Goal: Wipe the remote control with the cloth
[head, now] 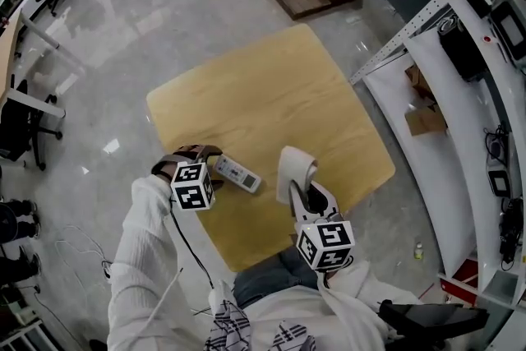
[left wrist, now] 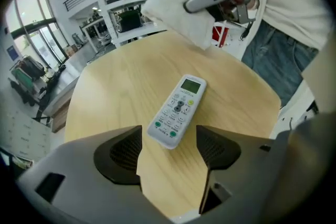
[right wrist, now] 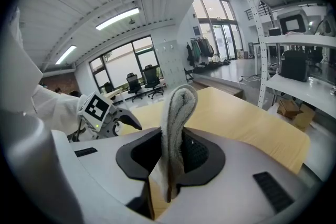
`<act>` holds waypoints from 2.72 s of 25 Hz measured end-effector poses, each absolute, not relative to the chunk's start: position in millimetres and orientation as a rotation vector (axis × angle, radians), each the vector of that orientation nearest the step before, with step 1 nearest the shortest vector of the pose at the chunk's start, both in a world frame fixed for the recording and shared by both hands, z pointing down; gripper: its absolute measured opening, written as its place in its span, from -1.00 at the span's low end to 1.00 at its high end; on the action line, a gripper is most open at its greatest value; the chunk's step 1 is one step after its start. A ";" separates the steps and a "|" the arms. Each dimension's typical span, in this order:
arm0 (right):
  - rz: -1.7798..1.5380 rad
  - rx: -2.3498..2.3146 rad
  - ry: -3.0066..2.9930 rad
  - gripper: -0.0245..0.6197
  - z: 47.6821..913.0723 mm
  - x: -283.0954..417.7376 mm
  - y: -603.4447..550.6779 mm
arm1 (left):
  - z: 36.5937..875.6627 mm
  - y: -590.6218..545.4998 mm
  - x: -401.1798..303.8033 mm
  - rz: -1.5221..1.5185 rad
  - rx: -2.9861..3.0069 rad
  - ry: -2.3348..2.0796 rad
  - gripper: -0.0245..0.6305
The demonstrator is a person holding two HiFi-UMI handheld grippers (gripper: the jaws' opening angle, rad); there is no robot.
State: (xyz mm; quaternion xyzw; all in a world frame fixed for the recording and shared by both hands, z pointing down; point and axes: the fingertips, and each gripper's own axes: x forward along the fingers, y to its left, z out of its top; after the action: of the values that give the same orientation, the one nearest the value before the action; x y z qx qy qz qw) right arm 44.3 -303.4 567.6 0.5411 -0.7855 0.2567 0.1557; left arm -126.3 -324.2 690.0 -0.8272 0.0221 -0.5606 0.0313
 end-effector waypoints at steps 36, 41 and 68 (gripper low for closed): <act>1.211 1.227 -2.059 -0.65 657.1 -82.7 -301.0 | 701.7 -297.3 -117.4 -1.805 -2.612 0.095 -0.16; 1.213 1.260 -1.989 -0.65 662.1 -55.6 -295.8 | 703.0 -293.1 -119.5 -1.781 -2.647 0.119 -0.17; 1.238 1.194 -2.006 -0.65 662.9 -69.0 -306.2 | 702.0 -296.5 -115.1 -1.835 -2.612 0.090 -0.17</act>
State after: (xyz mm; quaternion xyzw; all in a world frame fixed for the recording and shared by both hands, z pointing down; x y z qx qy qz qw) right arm -69.0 -306.2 662.9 0.4380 -0.7356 0.4539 0.2471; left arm -115.1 -296.5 702.0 -0.8176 0.0281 -0.5745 -0.0257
